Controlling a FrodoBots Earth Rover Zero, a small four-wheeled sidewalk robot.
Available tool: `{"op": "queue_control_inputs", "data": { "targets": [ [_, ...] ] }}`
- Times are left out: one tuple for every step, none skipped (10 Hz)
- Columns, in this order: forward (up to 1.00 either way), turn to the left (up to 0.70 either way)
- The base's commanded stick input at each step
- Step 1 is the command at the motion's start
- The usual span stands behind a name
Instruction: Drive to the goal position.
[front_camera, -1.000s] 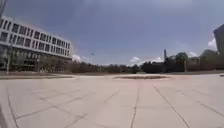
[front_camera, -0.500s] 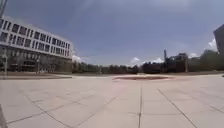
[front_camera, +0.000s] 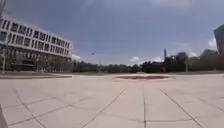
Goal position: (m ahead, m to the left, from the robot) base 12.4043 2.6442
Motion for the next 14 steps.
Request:
{"op": "queue_control_inputs", "data": {
  "targets": [
    [0.50, 0.01],
    [0.50, 0.01],
    [0.50, 0.01],
    [0.50, 0.01],
    [0.50, 0.01],
    [0.50, 0.01],
    [0.50, 0.01],
    [0.50, 0.01],
    [0.50, 0.01],
    [0.50, 0.01],
    [0.50, 0.01],
    [0.50, 0.01],
    [0.50, 0.01],
    [0.50, 0.01]
  ]
}}
